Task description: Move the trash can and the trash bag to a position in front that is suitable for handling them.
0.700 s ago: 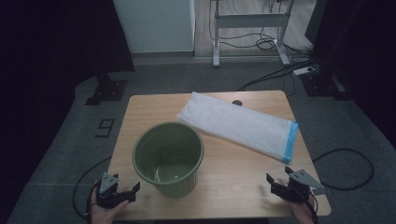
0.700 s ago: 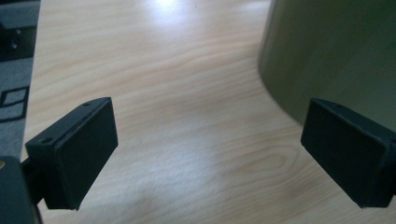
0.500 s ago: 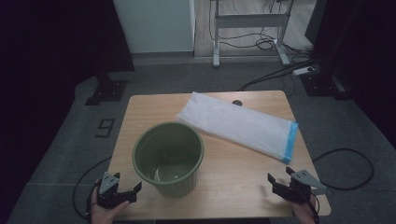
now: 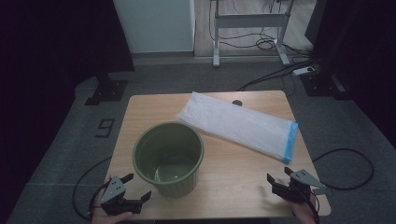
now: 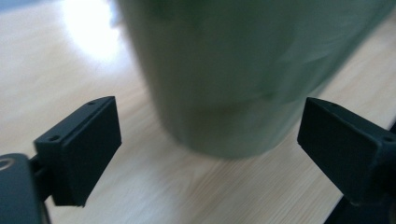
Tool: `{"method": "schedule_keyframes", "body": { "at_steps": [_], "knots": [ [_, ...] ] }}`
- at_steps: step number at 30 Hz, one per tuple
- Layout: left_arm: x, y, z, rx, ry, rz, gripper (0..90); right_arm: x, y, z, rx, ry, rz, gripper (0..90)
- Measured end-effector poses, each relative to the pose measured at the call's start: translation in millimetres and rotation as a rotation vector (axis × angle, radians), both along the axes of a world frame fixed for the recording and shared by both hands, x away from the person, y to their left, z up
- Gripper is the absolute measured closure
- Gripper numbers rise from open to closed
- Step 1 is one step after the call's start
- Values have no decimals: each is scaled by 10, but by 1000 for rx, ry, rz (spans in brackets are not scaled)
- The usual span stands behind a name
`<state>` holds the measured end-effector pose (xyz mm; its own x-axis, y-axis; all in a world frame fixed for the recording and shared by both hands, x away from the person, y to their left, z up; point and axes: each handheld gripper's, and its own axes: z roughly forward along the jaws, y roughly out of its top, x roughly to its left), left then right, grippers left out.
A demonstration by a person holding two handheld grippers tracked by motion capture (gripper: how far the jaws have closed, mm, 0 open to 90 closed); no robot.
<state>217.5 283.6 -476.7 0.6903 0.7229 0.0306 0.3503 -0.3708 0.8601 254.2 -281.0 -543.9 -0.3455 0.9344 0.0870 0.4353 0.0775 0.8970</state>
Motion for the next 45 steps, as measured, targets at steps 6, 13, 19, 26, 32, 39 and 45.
{"method": "schedule_keyframes", "body": {
  "at_steps": [6, 13, 19, 26, 32, 39, 45],
  "knots": [
    [110, -114, 1, -7, -18, -63, 132, -10, -2, 16, 10, -3, 8, 207],
    [236, -222, -9, -14, -18, -90, 127, 8, -6, 7, 13, 4, 8, 208],
    [389, -298, -26, -38, -14, -120, 132, -68, -64, 29, 10, -5, -14, 214],
    [597, -515, -17, -31, -8, -135, 137, -152, -83, 48, 47, -24, -30, 217],
    [713, -800, 26, 49, -25, -112, 138, -93, 28, 27, 32, -18, 22, 217],
    [844, -1082, 39, 48, -23, -108, 144, -96, 142, 36, 32, -25, 86, 217],
    [903, -1253, 46, 29, -26, -137, 145, -93, 148, 31, 17, -20, 86, 217]
  ]
}}
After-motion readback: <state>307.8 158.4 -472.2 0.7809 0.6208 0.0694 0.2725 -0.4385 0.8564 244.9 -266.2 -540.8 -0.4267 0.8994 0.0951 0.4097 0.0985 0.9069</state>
